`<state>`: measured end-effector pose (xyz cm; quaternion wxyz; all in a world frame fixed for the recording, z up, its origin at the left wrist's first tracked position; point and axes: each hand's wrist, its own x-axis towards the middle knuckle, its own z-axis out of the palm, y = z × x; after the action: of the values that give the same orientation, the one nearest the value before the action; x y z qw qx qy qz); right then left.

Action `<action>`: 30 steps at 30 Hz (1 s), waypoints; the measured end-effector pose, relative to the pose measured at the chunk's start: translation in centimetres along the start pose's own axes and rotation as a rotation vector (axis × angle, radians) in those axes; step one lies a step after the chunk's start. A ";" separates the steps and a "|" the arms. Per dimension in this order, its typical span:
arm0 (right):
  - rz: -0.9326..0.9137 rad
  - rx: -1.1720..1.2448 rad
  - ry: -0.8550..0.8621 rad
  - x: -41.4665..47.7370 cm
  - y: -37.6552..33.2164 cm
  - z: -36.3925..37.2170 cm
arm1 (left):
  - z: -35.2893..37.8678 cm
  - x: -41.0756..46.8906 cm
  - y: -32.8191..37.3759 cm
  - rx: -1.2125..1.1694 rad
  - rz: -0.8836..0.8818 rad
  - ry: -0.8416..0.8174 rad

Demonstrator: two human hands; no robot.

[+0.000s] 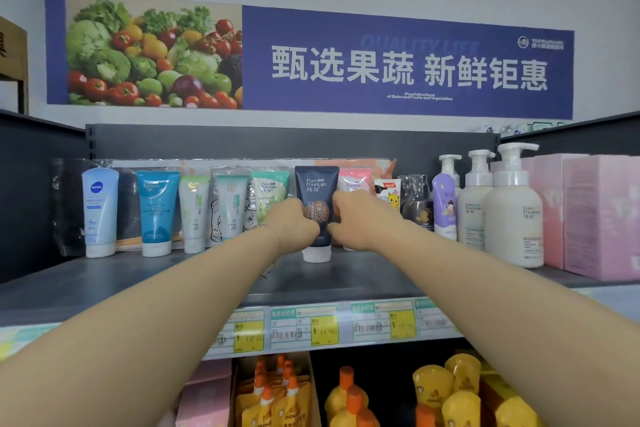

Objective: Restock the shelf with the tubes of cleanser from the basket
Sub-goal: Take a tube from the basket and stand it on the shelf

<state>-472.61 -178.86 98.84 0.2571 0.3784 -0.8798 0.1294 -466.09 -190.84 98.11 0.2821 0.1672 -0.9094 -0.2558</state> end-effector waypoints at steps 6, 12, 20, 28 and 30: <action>-0.095 -0.146 0.101 -2.5 -0.5 -2.4 | -1.5 -2.4 0.5 0.200 0.118 0.028; -0.187 -0.227 0.164 -5.3 -1.6 -4.0 | -3.0 -5.7 1.5 0.345 0.215 0.077; -0.316 -0.214 0.273 -9.2 -3.9 -5.1 | -4.9 -10.8 2.5 0.572 0.292 0.179; -0.360 -0.145 0.307 -13.6 -5.4 -5.6 | -4.8 -15.5 0.8 0.677 0.329 0.228; -0.374 -0.150 0.309 -14.5 -5.4 -5.1 | -4.8 -16.6 0.2 0.671 0.342 0.216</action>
<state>-458.38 -171.70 95.25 0.4355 0.4899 -0.7519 0.0703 -450.26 -184.97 94.54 0.3444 0.1220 -0.9223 0.1258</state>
